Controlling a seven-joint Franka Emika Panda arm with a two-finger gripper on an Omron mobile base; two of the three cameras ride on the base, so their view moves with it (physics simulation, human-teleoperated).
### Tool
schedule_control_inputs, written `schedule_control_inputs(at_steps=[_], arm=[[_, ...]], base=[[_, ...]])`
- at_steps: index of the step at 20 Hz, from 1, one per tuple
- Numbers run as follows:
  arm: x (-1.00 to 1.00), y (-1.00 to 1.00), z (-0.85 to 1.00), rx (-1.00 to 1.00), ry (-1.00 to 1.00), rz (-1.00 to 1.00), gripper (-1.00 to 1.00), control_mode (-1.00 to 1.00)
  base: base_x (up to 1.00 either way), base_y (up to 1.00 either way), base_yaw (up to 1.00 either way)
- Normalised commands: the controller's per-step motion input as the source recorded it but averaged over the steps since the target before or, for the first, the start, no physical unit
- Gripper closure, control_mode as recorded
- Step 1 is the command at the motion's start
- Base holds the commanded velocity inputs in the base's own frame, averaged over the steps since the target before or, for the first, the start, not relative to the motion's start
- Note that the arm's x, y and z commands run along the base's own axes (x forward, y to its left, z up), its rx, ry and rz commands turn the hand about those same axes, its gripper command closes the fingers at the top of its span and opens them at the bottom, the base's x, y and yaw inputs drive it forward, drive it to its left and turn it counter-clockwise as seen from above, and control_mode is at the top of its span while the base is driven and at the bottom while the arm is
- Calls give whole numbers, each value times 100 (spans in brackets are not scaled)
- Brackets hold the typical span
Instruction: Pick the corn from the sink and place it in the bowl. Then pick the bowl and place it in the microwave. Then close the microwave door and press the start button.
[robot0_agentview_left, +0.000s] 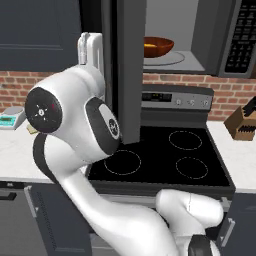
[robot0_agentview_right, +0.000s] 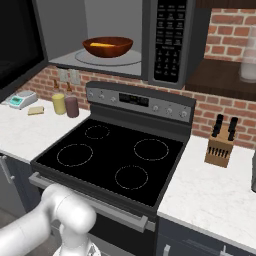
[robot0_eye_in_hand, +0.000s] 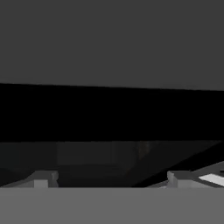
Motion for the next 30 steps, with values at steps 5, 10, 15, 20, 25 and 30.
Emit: schedule_control_inputs(at_steps=[5, 10, 15, 20, 25, 30], arm=[[45, -100, 12, 37, 0, 0, -100, -100], [71, -91, 0, 28, 0, 0, -100, -100], [53, -67, 0, 20, 0, 0, -100, -100], [62, -42, -16, 7, 0, 0, -100, -100], [64, -23, -21, 0, -1, 0, -100, -100], [69, -13, -1, 1, 0, 0, -100, -100]], base=[[0, 0, 0], [0, 0, 0], [0, 0, 0], [0, 0, 0], [0, 0, 0], [0, 0, 0]])
